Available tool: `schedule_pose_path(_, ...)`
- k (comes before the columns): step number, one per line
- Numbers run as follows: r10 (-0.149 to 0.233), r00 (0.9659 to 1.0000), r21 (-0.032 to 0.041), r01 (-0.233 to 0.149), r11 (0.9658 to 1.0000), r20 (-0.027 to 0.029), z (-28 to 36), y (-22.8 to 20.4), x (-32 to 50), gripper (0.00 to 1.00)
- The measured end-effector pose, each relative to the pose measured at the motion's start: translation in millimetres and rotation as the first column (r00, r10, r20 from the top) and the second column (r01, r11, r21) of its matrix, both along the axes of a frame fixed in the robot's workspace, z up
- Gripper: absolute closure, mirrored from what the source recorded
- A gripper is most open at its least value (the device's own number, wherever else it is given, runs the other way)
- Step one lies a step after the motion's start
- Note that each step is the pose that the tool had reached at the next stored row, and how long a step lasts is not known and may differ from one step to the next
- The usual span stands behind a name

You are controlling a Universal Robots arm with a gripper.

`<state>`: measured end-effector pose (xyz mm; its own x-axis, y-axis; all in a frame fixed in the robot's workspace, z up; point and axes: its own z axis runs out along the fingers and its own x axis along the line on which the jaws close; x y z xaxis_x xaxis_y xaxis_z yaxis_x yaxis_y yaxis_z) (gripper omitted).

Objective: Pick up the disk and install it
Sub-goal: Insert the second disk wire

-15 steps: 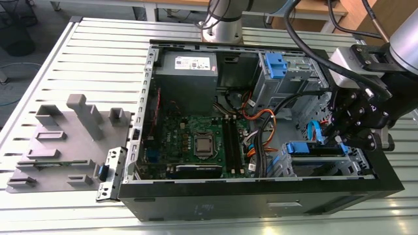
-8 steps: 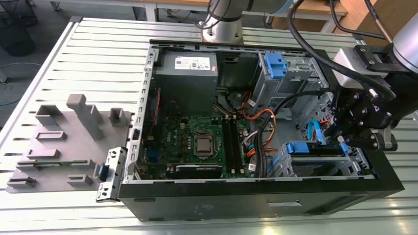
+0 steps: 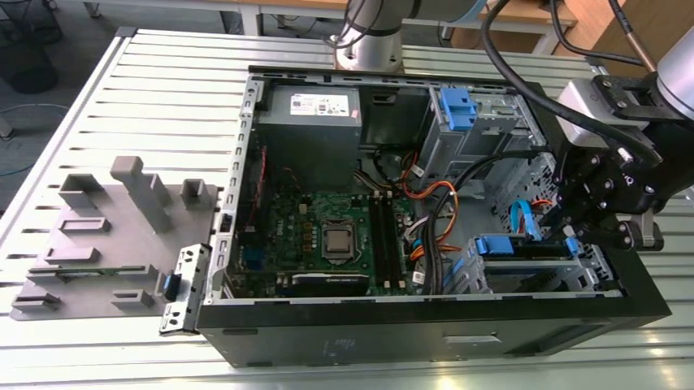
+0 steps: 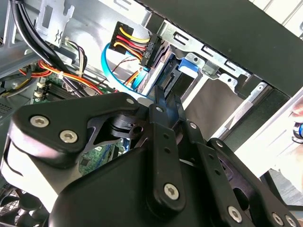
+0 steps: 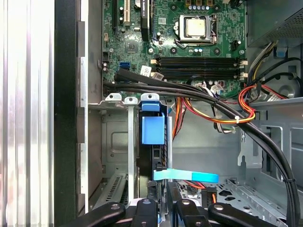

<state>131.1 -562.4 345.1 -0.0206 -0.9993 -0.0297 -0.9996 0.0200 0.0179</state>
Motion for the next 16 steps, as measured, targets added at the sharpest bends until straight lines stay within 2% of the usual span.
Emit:
schedule_pose_path(6,0.000,1.0000,0.0000,0.000,1.0000,0.0000,0.1,0.0,0.0,0.76)
schedule_pose_path(13,0.000,1.0000,0.0001,0.000,1.0000,0.0000,5.4,0.0,0.1,0.76)
schedule_pose_path(16,0.000,1.0000,0.0008,0.000,1.0000,0.0000,5.4,0.0,0.0,0.76)
